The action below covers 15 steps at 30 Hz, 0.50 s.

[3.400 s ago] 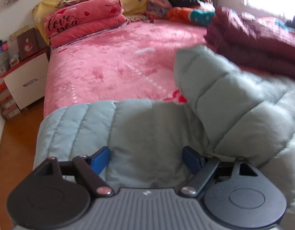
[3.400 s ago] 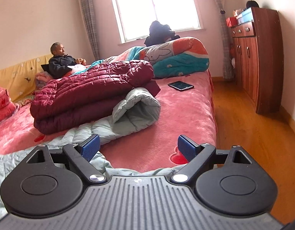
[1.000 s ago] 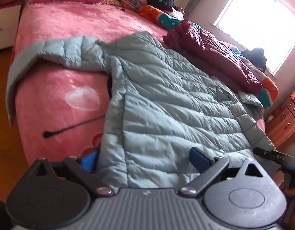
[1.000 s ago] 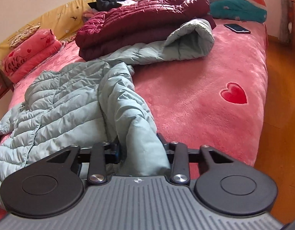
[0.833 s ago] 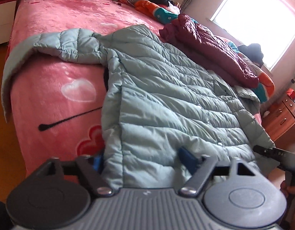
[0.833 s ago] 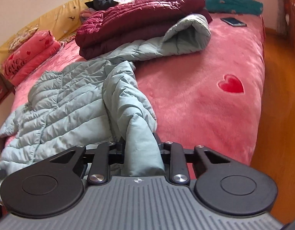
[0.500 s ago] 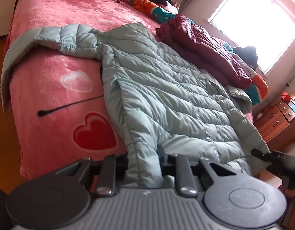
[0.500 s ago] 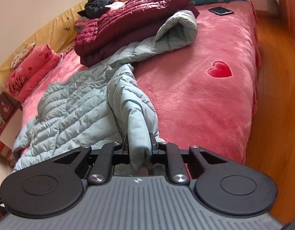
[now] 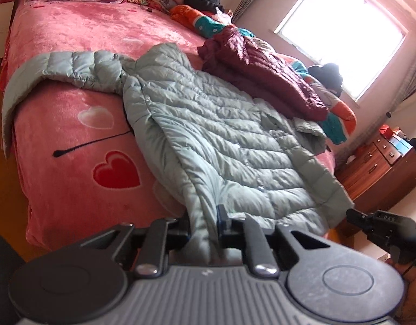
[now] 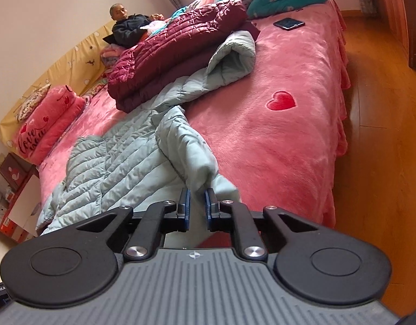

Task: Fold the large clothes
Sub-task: 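Grasp the jacket hem with the left gripper while the right gripper grasps the sleeve cuff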

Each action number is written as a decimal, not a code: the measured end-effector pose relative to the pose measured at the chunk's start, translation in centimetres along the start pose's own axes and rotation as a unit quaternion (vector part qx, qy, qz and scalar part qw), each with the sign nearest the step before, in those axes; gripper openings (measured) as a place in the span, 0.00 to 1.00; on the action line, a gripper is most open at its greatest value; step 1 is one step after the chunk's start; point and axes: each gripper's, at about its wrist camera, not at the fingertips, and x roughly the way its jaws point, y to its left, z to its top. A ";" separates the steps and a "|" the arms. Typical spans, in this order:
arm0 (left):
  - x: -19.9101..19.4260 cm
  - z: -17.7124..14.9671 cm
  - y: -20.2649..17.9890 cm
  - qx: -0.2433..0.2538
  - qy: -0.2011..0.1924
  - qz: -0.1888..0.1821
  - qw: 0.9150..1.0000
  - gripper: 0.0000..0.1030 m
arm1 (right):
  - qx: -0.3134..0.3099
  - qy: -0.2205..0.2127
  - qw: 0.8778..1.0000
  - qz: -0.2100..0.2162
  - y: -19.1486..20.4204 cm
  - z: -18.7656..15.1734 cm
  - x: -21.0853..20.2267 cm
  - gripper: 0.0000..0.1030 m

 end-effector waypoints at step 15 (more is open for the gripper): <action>-2.2 -1.5 -1.3 0.018 0.002 0.020 1.000 0.12 | 0.055 -0.006 0.998 0.004 -2.8 -0.8 -2.6 0.26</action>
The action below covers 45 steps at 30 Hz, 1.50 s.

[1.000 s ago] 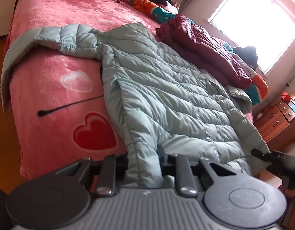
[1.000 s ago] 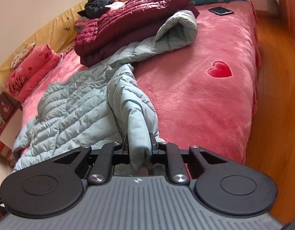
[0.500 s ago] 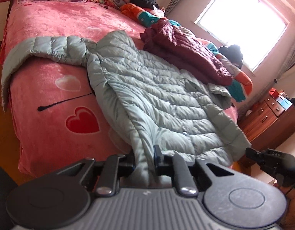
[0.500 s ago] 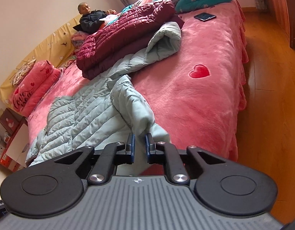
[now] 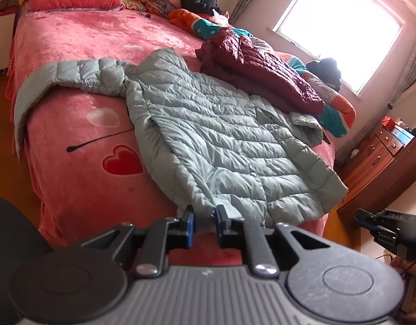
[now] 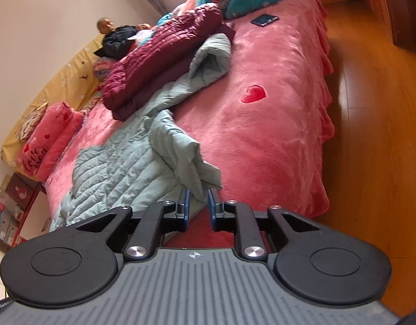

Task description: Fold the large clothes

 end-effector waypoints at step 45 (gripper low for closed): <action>1.5 2.2 -0.1 0.018 0.044 -0.020 0.999 0.03 | -0.067 -0.047 0.995 0.048 3.2 0.4 0.9 0.05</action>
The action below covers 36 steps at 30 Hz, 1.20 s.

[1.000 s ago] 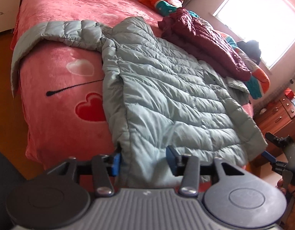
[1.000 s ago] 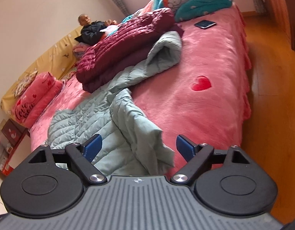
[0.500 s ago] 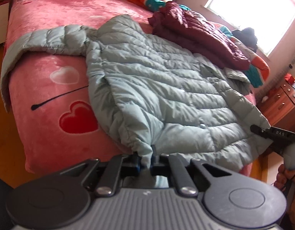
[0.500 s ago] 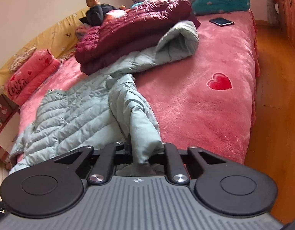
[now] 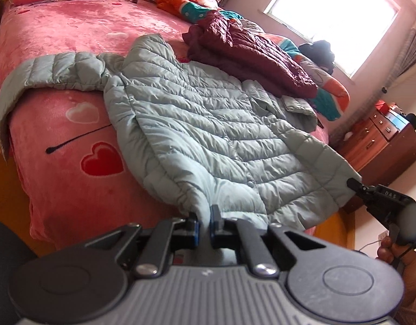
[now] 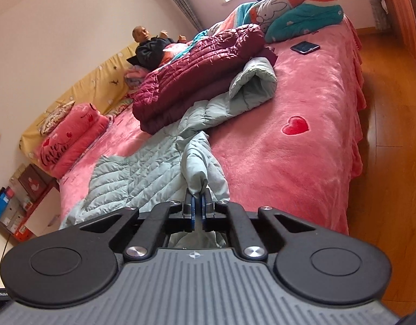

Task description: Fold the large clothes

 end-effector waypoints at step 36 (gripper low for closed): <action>6.9 11.2 2.5 0.019 -0.157 0.098 0.982 0.56 | -0.056 -0.043 0.995 -0.072 2.7 2.2 7.4 1.00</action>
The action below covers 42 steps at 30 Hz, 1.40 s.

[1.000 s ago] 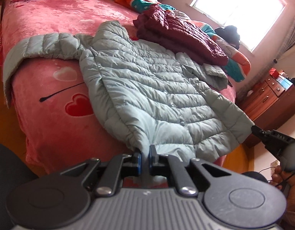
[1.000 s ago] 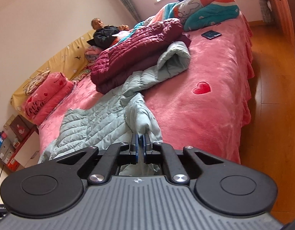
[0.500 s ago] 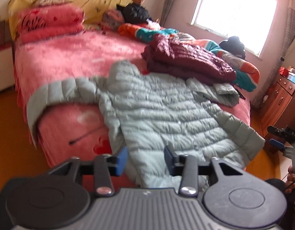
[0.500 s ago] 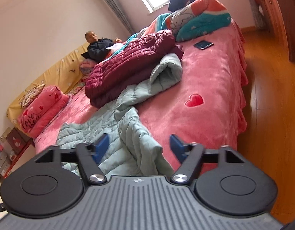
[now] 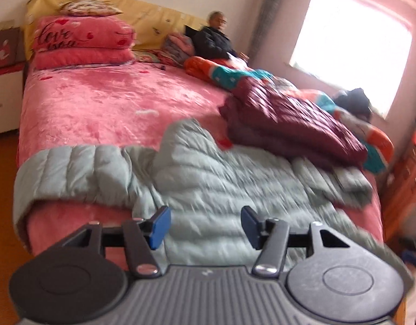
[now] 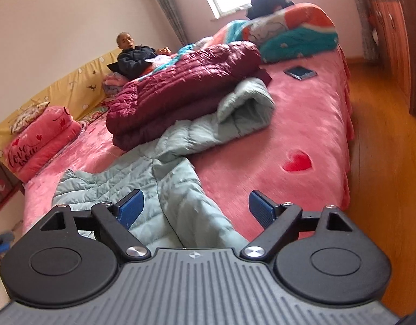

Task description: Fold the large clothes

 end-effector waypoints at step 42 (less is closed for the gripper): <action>15.9 6.3 14.0 -0.213 -0.005 0.126 0.969 0.33 | -0.173 0.099 0.980 -0.013 7.9 -6.0 12.9 1.00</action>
